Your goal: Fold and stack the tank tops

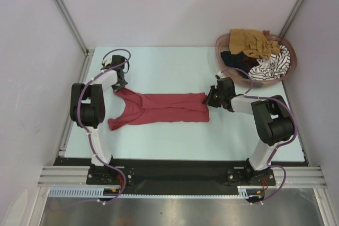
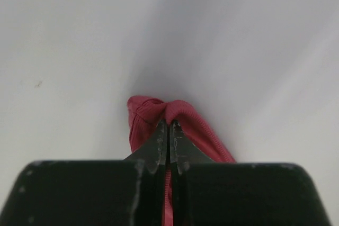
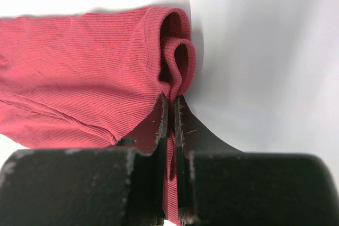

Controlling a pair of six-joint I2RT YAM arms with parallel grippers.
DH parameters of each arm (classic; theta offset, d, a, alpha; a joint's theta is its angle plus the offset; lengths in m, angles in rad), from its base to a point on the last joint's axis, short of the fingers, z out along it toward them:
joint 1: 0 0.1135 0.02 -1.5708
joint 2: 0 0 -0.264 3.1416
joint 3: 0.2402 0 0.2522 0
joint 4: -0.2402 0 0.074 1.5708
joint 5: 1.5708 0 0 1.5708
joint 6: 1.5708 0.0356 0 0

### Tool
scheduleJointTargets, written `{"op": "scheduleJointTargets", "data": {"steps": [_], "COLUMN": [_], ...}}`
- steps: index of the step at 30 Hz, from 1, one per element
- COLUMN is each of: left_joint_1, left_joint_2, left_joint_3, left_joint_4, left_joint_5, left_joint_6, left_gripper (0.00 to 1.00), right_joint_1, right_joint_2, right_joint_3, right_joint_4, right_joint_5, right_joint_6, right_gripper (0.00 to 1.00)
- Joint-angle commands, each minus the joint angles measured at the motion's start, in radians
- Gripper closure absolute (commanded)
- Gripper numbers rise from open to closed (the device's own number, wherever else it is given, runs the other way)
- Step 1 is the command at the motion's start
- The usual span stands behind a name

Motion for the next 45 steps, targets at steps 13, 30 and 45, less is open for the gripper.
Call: {"op": "scheduleJointTargets", "data": {"steps": [13,30,45], "left_joint_1": [0.050,0.124,0.142], "left_joint_2": [-0.310,-0.469,-0.747], "left_joint_3": [-0.317,-0.519,-0.694], "left_joint_4": [0.098,0.230,0.162], "left_joint_5": [-0.115,-0.034,0.041], "left_joint_6": [-0.144,-0.171,-0.068], "left_gripper": [1.00,0.32,0.00], "right_joint_1": [0.007,0.011,0.011], "right_joint_2": [-0.001,0.006,0.013], "right_joint_3": [-0.011,-0.013,-0.010], "right_joint_4": [-0.025,-0.025,-0.028], "right_joint_5": [-0.008,-0.015,-0.031], "right_joint_6": [0.020,0.020,0.020], "right_gripper": [1.00,1.00,1.00]}}
